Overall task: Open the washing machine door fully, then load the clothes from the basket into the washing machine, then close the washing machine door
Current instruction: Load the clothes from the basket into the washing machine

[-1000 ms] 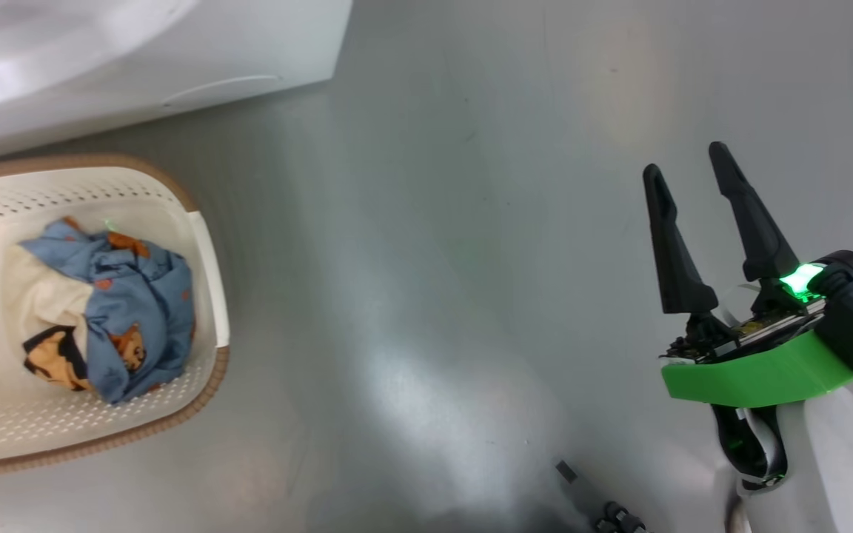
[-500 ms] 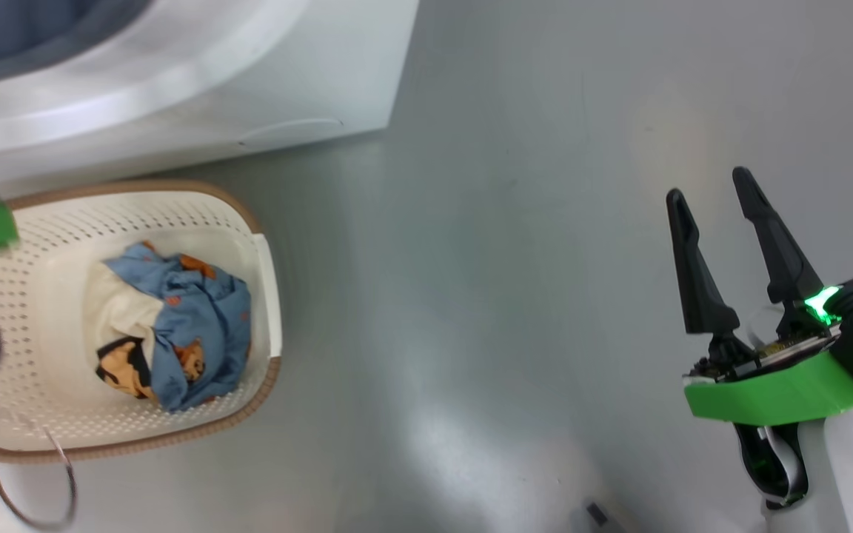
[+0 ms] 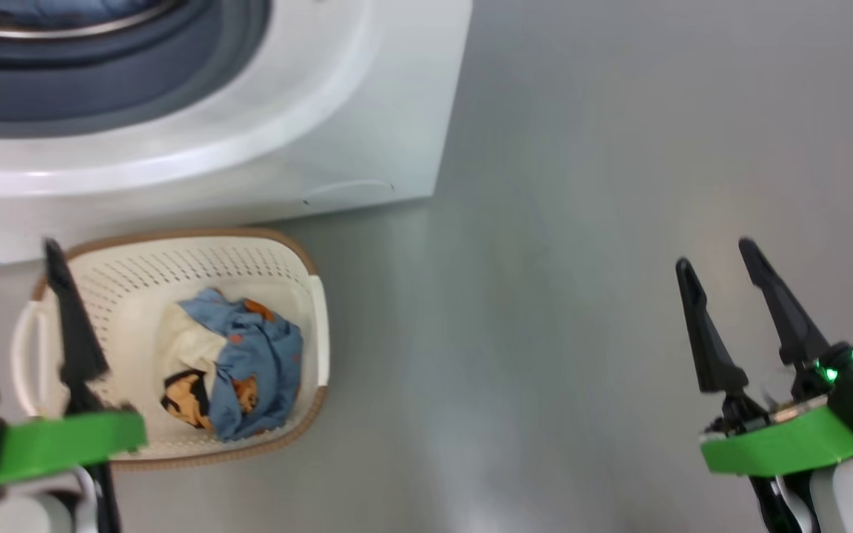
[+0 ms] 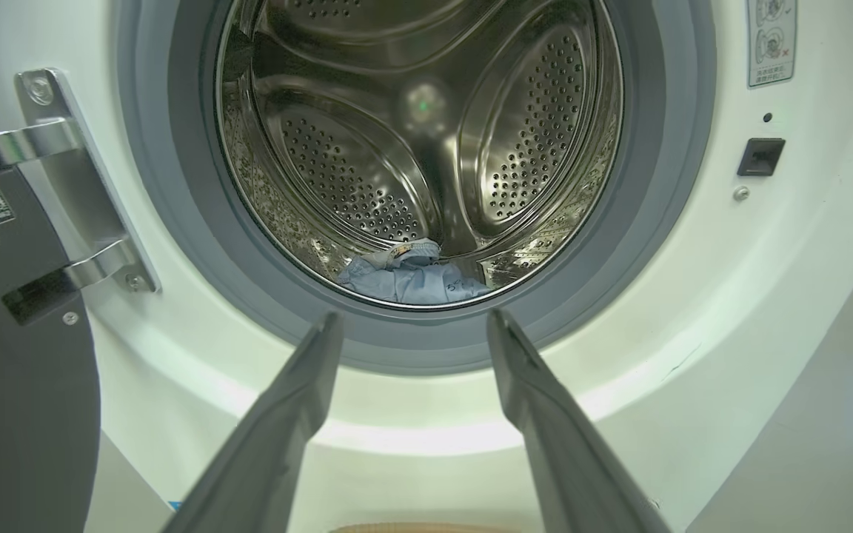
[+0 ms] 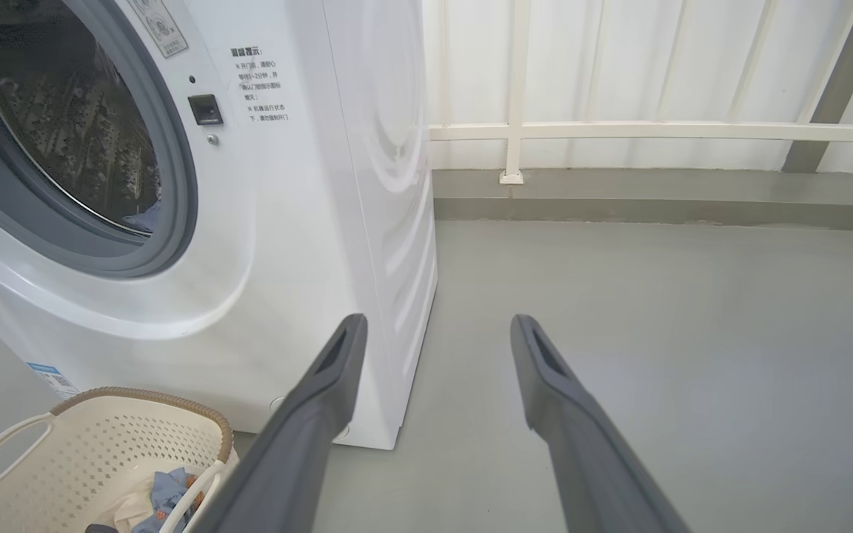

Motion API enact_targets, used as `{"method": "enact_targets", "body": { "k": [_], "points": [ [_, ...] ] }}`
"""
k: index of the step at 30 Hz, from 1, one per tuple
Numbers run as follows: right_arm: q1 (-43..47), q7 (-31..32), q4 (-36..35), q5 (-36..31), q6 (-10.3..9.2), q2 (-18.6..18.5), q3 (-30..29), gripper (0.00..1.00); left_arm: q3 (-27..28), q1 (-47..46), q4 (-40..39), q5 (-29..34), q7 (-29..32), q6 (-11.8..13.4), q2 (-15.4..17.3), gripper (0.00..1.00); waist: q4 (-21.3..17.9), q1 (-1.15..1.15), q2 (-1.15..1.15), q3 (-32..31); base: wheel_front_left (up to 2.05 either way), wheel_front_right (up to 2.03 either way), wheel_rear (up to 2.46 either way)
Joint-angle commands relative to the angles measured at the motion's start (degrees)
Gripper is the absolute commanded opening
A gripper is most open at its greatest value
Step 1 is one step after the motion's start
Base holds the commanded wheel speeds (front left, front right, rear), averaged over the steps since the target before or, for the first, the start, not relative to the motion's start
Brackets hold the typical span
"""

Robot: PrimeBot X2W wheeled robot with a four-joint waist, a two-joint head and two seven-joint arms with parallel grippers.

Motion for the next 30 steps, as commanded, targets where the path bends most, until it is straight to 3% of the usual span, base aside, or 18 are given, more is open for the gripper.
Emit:
{"method": "enact_targets", "body": {
  "k": [1,13,30],
  "points": [
    [2.49,-0.27,-0.99,-0.56,0.09,-0.97,0.73,1.00,1.28,2.00,-2.26,0.68,-0.56,0.50,0.88,1.00,2.91,0.01,0.00,-4.61,0.00,0.00,0.00],
    [9.72,-0.27,-0.94,-2.01,0.09,-1.59,-0.93,1.00,-0.87,12.23,-2.21,0.21,-1.01,0.43,-1.91,1.00,6.60,0.01,0.00,-13.20,0.00,0.00,0.00],
    [15.97,-0.27,-1.19,-3.58,0.09,-0.35,-0.40,1.00,-1.76,20.00,0.32,1.15,-1.19,-4.38,-3.55,1.00,7.66,0.01,0.00,-23.25,0.00,0.00,0.00]
  ]
}}
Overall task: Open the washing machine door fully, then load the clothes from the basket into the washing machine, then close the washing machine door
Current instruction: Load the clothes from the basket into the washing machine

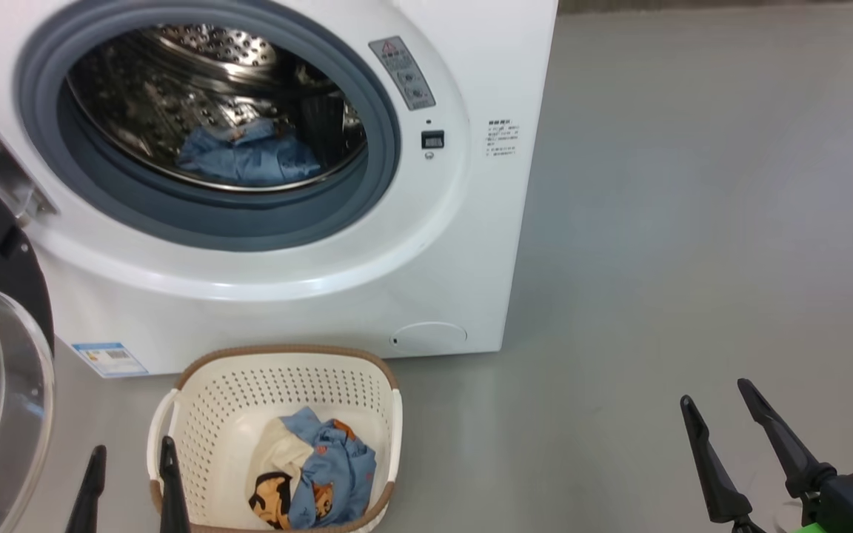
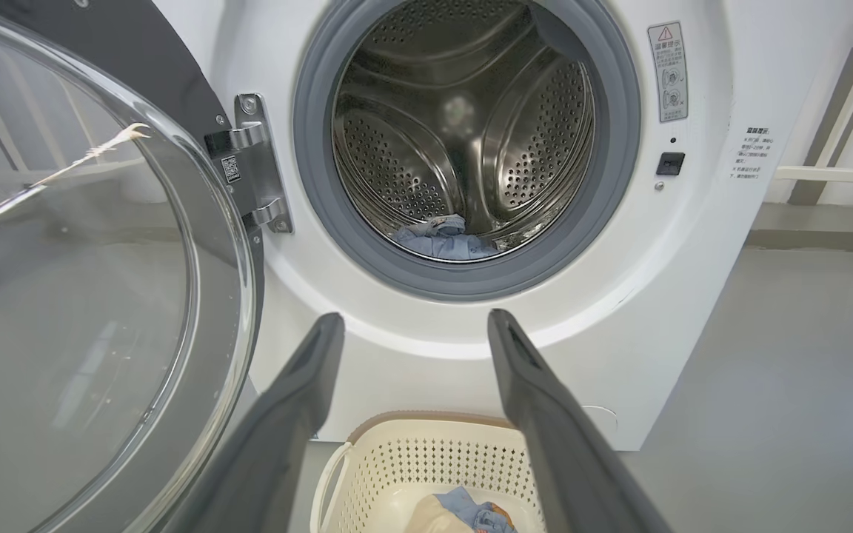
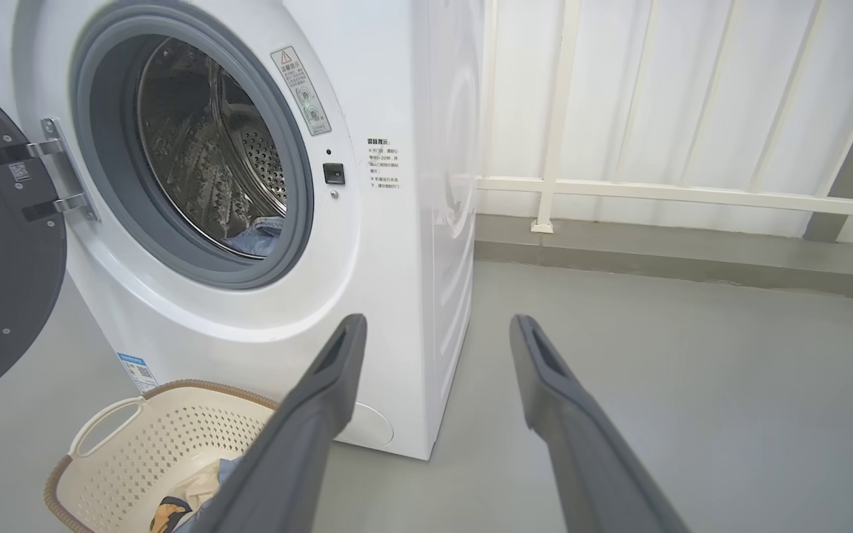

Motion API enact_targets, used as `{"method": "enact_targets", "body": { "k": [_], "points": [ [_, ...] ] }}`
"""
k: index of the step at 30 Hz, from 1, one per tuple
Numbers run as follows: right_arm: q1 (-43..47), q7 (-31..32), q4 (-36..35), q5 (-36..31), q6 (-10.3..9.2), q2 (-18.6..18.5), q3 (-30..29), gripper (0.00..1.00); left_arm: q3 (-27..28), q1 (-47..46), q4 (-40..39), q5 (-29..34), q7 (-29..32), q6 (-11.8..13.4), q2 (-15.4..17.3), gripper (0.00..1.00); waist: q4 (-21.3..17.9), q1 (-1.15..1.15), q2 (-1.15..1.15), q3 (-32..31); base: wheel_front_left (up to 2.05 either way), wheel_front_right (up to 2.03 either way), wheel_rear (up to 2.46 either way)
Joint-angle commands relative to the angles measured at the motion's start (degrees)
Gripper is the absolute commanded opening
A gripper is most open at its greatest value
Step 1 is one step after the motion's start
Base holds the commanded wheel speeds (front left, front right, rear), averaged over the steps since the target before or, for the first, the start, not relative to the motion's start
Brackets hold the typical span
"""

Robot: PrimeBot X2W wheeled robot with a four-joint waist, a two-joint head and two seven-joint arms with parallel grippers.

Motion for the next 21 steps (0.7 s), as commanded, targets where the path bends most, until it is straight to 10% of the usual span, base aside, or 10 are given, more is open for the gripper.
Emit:
{"method": "enact_targets", "body": {
  "k": [1,21],
  "points": [
    [0.10,-0.27,-1.33,-0.16,0.09,-0.58,1.38,1.00,2.12,-0.73,-0.36,0.68,-0.51,-0.64,0.30,1.00,-0.05,0.01,0.00,-1.97,0.00,0.00,0.00],
    [2.14,-0.27,-1.37,-0.53,0.09,0.86,0.68,1.00,3.01,0.51,2.02,0.98,-0.52,-3.54,-1.28,1.00,-2.05,0.01,0.00,-4.25,0.00,0.00,0.00]
  ]
}}
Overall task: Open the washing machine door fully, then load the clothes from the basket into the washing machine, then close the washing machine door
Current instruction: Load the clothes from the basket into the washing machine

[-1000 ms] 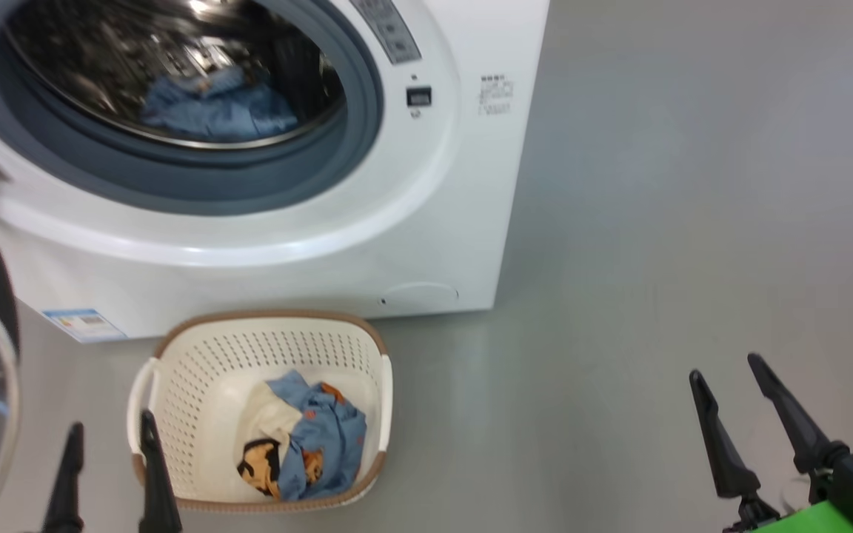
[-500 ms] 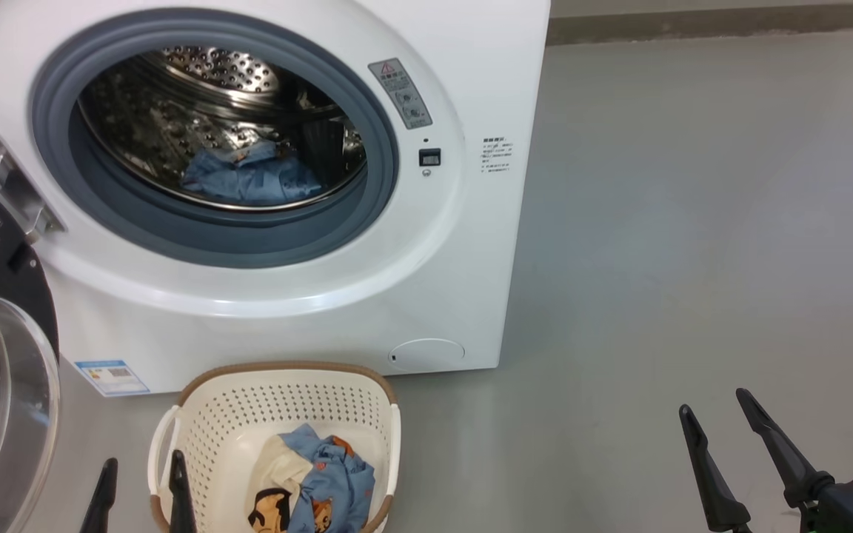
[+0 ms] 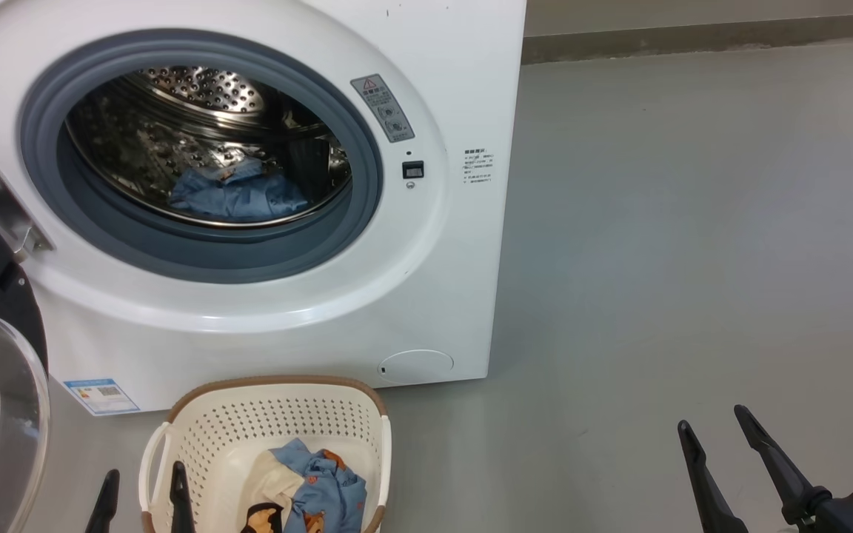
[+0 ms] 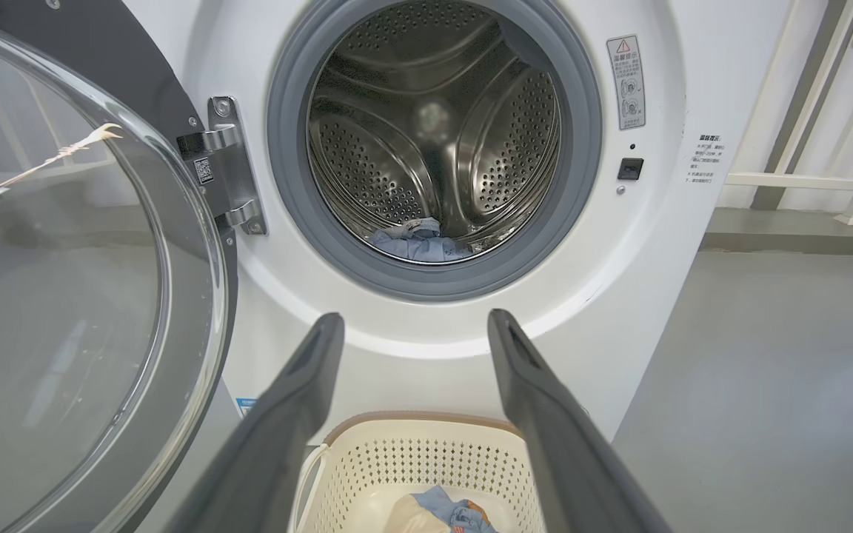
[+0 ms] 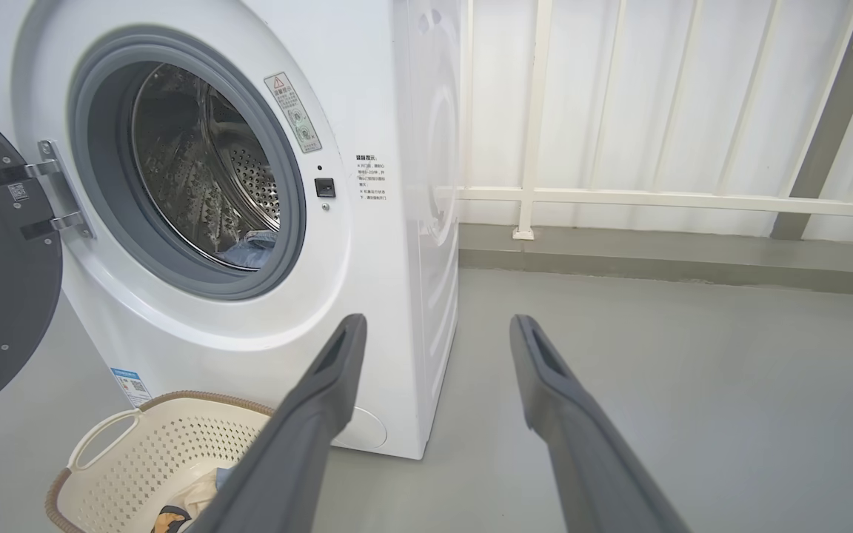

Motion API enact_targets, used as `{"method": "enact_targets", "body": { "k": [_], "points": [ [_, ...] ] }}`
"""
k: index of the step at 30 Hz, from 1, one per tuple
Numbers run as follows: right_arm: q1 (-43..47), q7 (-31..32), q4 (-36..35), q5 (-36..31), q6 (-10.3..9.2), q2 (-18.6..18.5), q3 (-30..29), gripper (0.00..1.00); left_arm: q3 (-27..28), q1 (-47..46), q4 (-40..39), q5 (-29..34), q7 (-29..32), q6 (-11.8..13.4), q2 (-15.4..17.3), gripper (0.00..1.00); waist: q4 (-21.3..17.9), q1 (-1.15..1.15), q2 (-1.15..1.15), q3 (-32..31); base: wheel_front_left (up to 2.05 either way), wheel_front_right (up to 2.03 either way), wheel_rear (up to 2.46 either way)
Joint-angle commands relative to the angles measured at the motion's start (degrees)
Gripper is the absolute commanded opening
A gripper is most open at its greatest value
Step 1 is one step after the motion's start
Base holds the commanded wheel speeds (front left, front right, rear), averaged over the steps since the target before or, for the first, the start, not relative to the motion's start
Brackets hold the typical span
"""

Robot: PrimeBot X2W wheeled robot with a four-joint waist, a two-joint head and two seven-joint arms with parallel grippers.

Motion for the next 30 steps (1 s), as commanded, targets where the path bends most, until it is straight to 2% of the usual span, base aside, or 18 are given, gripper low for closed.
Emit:
{"method": "enact_targets", "body": {
  "k": [1,21,27,30],
  "points": [
    [-0.98,-0.27,-1.39,-0.34,0.09,-0.61,0.90,1.00,2.21,-1.22,-0.65,0.55,-0.52,-0.50,0.32,1.00,0.01,0.00,0.00,0.13,0.00,0.00,0.00],
    [-0.90,-0.27,-1.29,-0.38,0.09,-0.19,0.67,1.00,1.23,-2.44,0.86,1.28,-0.41,-1.46,0.31,1.00,1.36,0.00,0.00,-0.11,0.00,0.00,0.00],
    [-0.98,-0.27,-1.43,-0.22,0.09,-0.65,0.74,1.00,-0.65,-4.60,4.36,0.68,1.63,-2.84,-0.19,1.00,1.93,0.00,0.00,0.68,0.00,0.00,0.00],
    [-1.91,-0.27,-1.74,-0.05,0.09,-1.30,1.25,1.00,-2.21,-7.53,9.60,-0.34,3.24,-4.50,-1.31,1.00,1.91,0.00,0.00,2.20,0.00,0.00,0.00]
  ]
}}
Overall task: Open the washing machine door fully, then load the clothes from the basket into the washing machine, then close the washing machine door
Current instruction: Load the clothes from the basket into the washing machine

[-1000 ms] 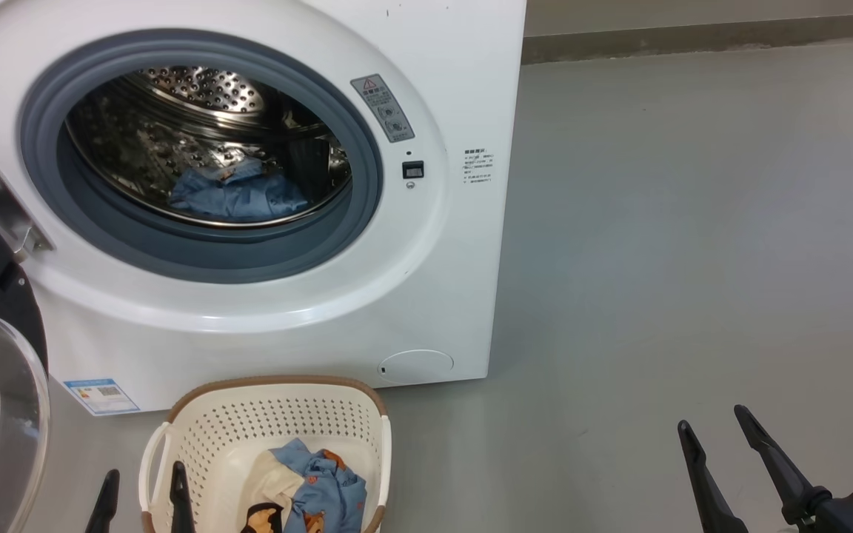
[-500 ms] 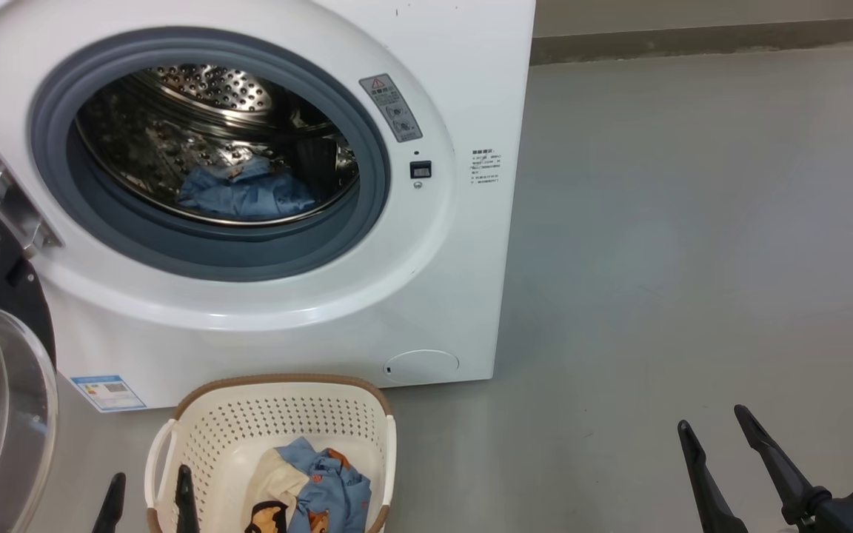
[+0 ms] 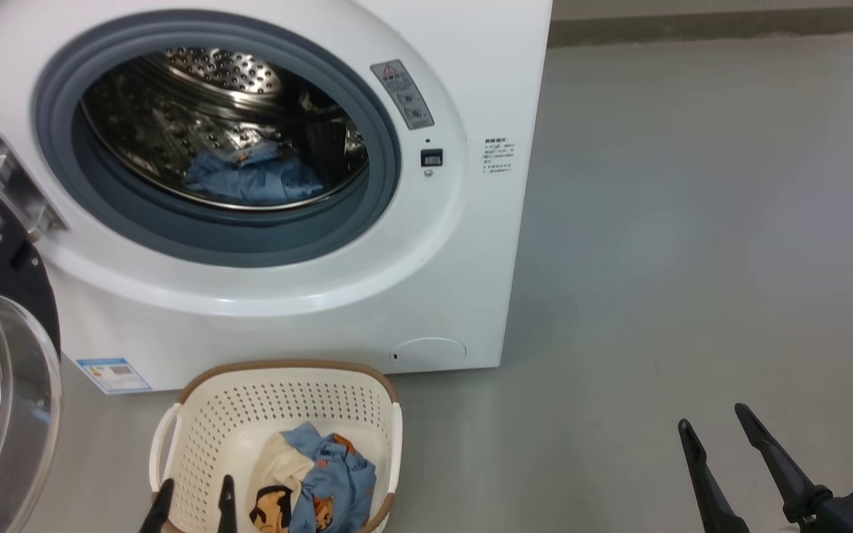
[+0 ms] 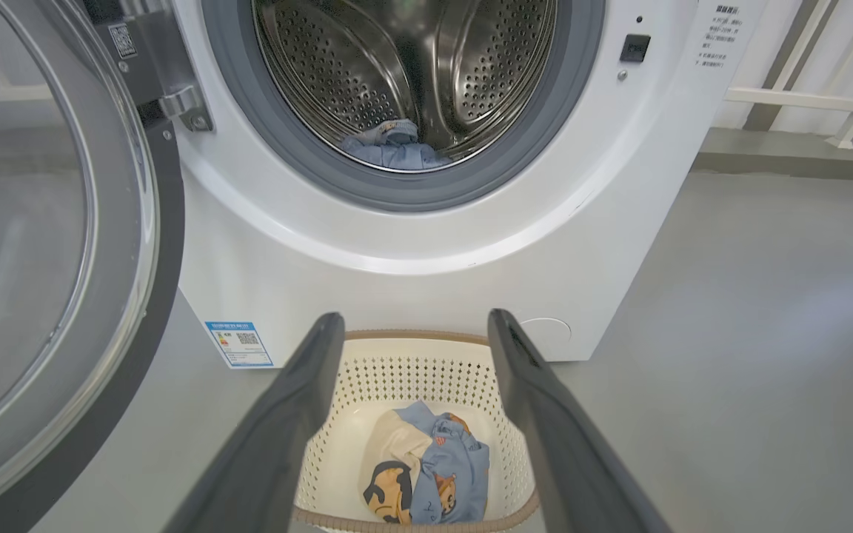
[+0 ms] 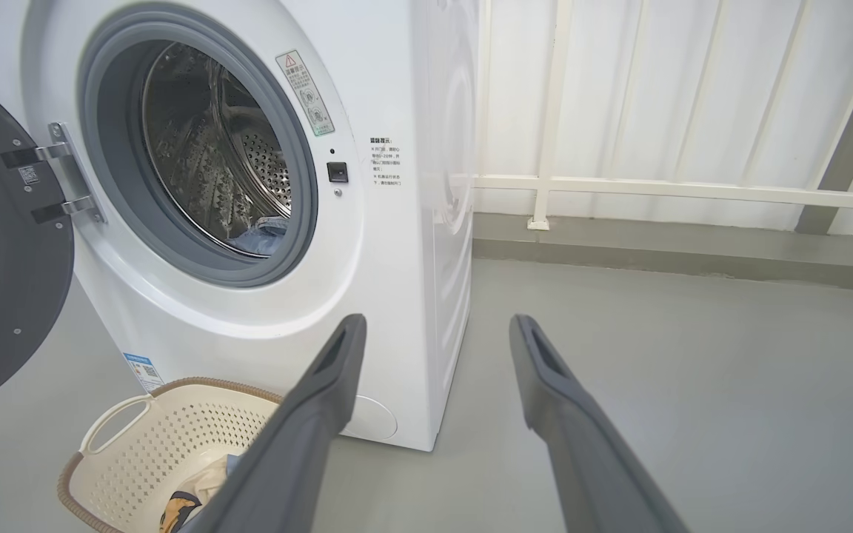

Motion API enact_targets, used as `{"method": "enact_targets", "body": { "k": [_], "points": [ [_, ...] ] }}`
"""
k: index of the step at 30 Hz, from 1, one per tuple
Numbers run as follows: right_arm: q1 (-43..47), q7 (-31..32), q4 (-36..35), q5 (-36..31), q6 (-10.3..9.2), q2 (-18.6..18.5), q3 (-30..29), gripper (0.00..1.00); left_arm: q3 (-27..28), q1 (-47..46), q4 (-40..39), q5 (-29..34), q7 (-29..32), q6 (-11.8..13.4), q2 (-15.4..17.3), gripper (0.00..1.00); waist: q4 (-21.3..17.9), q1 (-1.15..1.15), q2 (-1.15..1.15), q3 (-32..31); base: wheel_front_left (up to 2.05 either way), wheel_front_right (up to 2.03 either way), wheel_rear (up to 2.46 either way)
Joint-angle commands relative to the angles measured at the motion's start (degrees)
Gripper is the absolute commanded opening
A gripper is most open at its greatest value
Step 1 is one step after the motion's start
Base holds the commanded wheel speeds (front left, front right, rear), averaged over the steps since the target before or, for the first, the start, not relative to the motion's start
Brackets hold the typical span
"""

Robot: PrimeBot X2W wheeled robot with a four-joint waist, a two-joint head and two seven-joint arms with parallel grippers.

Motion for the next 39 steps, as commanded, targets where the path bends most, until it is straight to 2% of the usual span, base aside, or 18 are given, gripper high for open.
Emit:
{"method": "enact_targets", "body": {
  "k": [1,8,17,31,35,39],
  "points": [
    [-2.14,-0.27,-1.80,0.17,0.09,-1.29,1.30,1.00,1.36,-4.43,1.90,-0.75,0.11,-1.03,-0.22,1.00,-0.08,0.00,0.00,1.42,0.00,0.00,0.00],
    [-3.98,-0.27,-2.75,0.93,0.09,-2.51,1.44,1.00,-1.47,-11.90,15.48,-2.12,1.49,-5.44,-2.70,1.00,-0.73,0.00,0.00,6.54,0.00,0.00,0.00],
    [-8.81,-0.27,-4.65,2.16,0.09,-3.68,1.45,1.00,-3.91,-26.89,36.23,-3.25,1.99,-10.50,-7.75,1.00,-1.63,0.00,0.00,16.85,0.00,0.00,0.00],
    [-18.60,-0.27,-6.34,4.12,0.09,-3.59,2.81,1.00,-4.03,-46.78,59.45,-5.98,2.80,-13.74,-10.58,1.00,-5.57,0.00,0.00,32.92,0.00,0.00,0.00],
    [-21.30,-0.27,-6.92,4.74,0.09,-3.27,3.47,1.00,-4.69,-51.40,63.82,-5.73,4.53,-14.77,-10.10,1.00,-7.65,0.00,0.00,37.89,0.00,0.00,0.00],
    [-24.14,-0.27,-7.26,5.32,0.09,-2.39,4.27,1.00,-4.64,-54.87,66.26,-5.79,5.67,-14.58,-8.66,1.00,-9.85,0.00,0.00,42.66,0.00,0.00,0.00]
  ]
}}
